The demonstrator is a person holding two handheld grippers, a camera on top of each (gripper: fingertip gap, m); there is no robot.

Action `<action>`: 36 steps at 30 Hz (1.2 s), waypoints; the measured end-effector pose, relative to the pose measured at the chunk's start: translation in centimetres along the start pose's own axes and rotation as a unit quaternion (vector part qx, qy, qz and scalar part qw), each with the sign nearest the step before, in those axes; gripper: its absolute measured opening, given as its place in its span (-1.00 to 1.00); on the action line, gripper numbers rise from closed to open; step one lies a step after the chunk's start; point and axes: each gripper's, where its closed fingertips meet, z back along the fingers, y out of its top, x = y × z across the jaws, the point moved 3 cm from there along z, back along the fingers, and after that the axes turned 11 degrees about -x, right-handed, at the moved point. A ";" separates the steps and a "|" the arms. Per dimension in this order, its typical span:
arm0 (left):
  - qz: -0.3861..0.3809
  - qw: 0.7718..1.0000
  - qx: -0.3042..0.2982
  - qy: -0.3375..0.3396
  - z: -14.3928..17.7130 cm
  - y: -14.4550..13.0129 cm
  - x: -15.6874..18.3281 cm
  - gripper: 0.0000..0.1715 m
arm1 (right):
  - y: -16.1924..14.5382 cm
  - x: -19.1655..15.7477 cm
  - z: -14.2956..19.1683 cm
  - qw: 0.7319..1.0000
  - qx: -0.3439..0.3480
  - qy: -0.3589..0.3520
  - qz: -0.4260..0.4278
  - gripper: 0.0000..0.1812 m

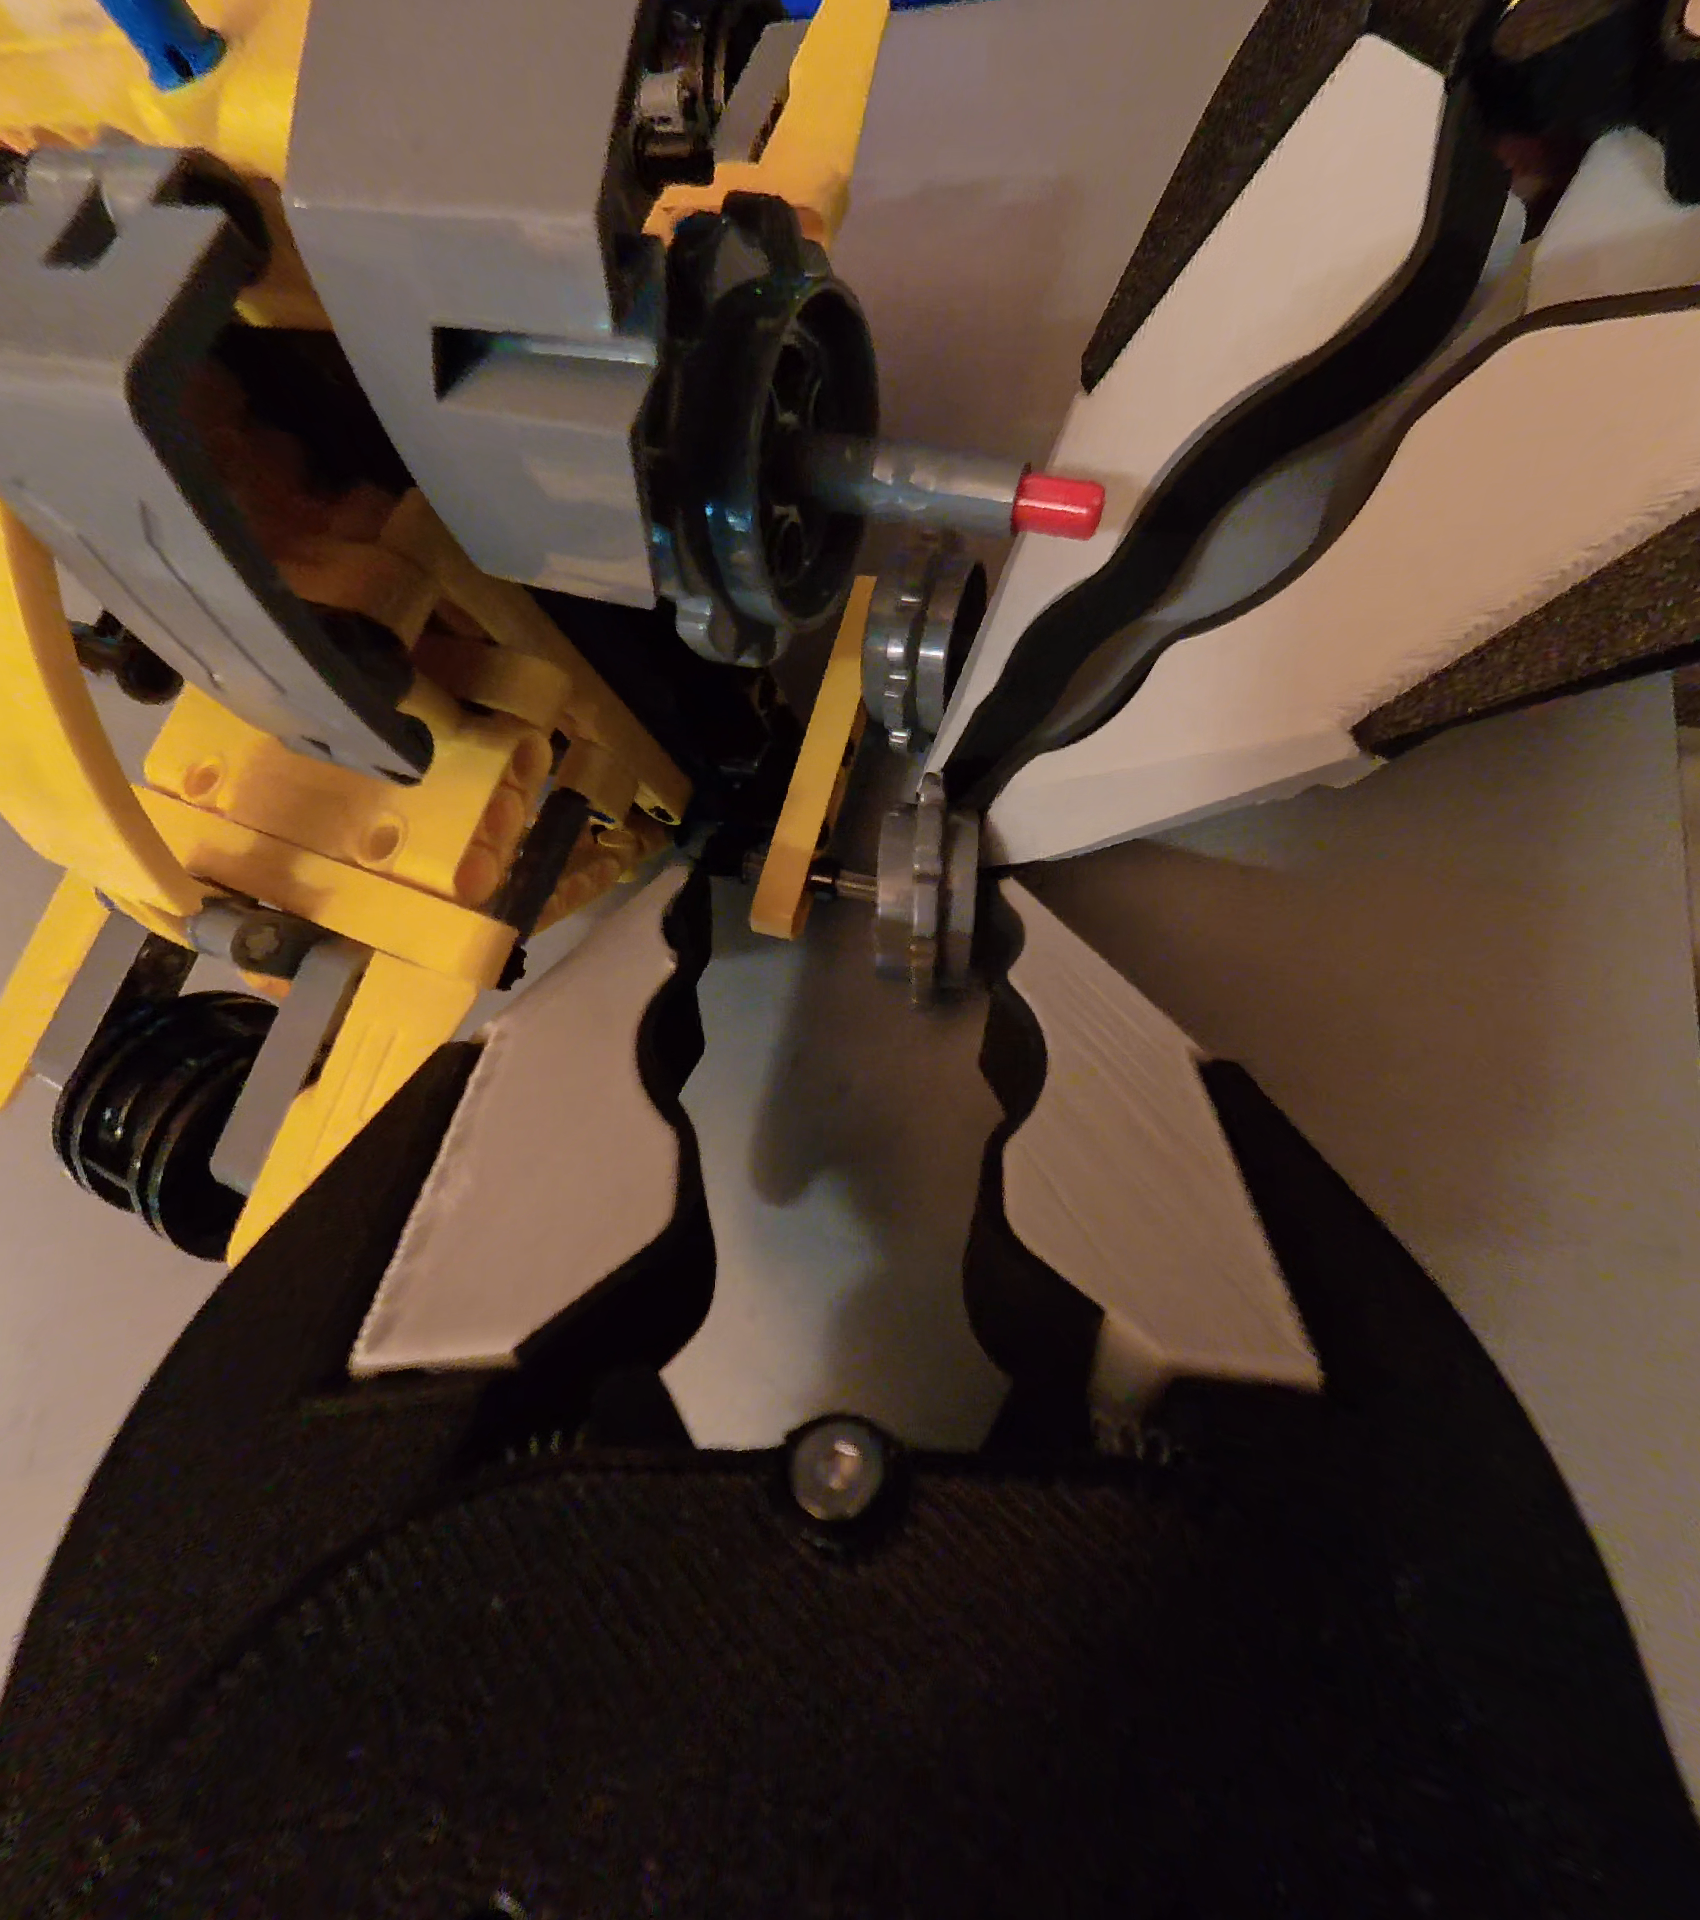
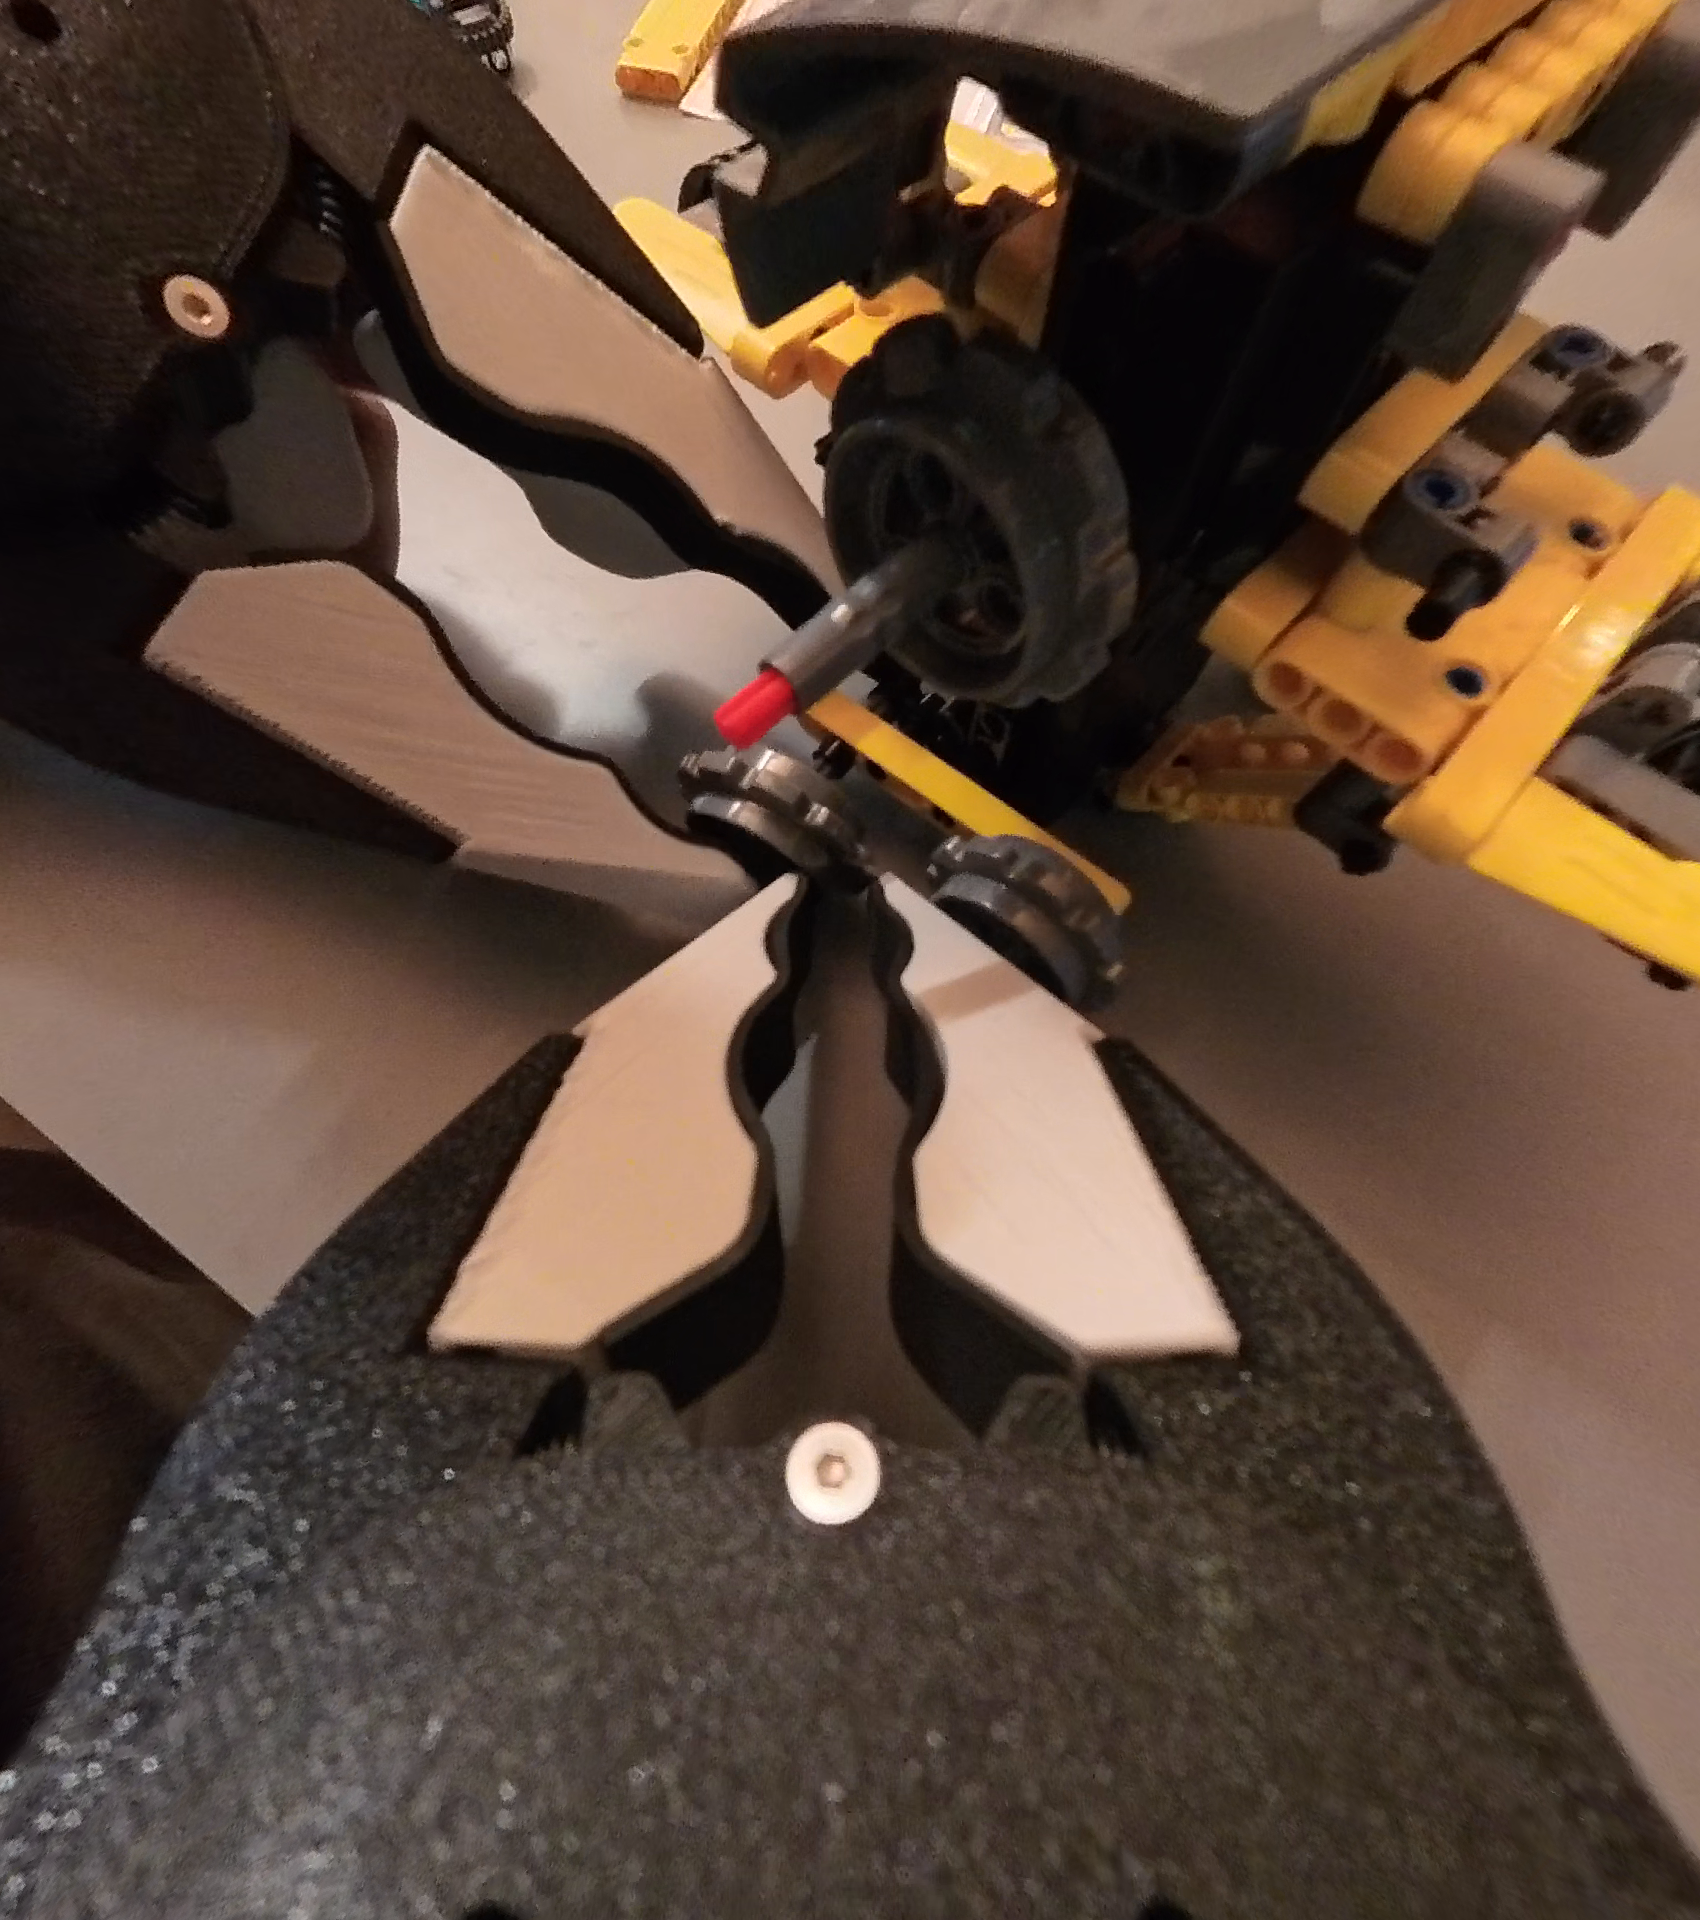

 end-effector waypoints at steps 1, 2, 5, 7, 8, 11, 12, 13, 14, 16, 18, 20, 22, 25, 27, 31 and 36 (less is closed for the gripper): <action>-0.001 1.000 0.000 0.001 0.0 0.0 0.0 -0.43 | 0.0 0.0 0.0 1.000 0.000 0.000 0.000 -0.90; -0.003 1.000 -0.001 0.002 0.0 0.0 0.0 -0.44 | 0.0 0.0 0.0 1.000 0.000 -0.001 0.001 -0.90; -0.005 1.000 -0.003 0.004 0.0 0.0 0.1 -0.44 | 0.0 0.0 0.0 1.000 0.000 -0.006 0.004 -0.90; -0.006 1.000 -0.005 0.004 0.0 0.0 0.0 -0.44 | 0.0 0.0 0.0 1.000 0.001 -0.007 0.004 -0.90; -0.005 1.000 -0.006 0.002 0.0 0.0 0.0 -0.44 | 0.0 -0.1 0.0 1.000 0.002 -0.007 0.003 -0.90; 0.002 1.000 -0.010 -0.017 0.1 0.1 0.0 -0.45 | 0.0 -0.1 0.1 1.000 0.006 -0.004 0.001 -0.90; 0.001 1.000 -0.012 -0.019 0.2 0.1 0.0 -0.45 | 0.0 -0.2 0.1 1.000 0.007 -0.004 0.000 -0.90; -0.002 1.000 -0.014 -0.018 0.1 0.1 0.0 -0.45 | 0.0 -0.1 0.1 1.000 0.007 -0.005 0.000 -0.90; -0.006 1.000 -0.017 -0.015 0.1 0.1 0.0 -0.45 | 0.0 -0.1 0.1 1.000 0.007 -0.006 0.000 -0.90; -0.008 0.999 -0.028 -0.031 0.1 0.0 0.4 -0.55 | -0.2 0.0 0.1 1.000 0.004 -0.009 0.000 -0.90; 0.004 0.999 -0.023 -0.036 -0.1 0.0 0.4 -0.56 | -0.3 0.0 0.0 1.000 0.002 -0.007 -0.001 -0.89; 0.009 0.999 -0.022 -0.037 -0.1 0.0 0.4 -0.56 | -0.4 0.0 0.1 1.000 0.004 -0.007 -0.004 -0.90; 0.012 0.999 -0.026 -0.034 -0.1 0.1 0.5 -0.56 | -0.4 0.1 0.1 1.000 0.003 -0.009 -0.003 -0.89; 0.015 0.999 -0.022 -0.033 -0.1 0.2 0.5 -0.55 | -0.4 0.1 0.1 1.000 0.004 -0.005 -0.005 -0.89; 0.019 0.999 -0.018 -0.033 -0.1 0.1 0.5 -0.54 | -0.4 0.2 0.1 1.000 0.005 -0.007 -0.005 -0.89; 0.031 0.999 -0.022 -0.024 -0.1 -0.3 0.1 -0.41 | -0.4 0.2 0.2 1.000 0.007 -0.014 -0.003 -0.89; 0.022 0.999 -0.004 -0.023 0.0 0.0 -0.2 -0.20 | -0.2 0.2 0.2 1.000 0.013 -0.010 -0.009 -0.89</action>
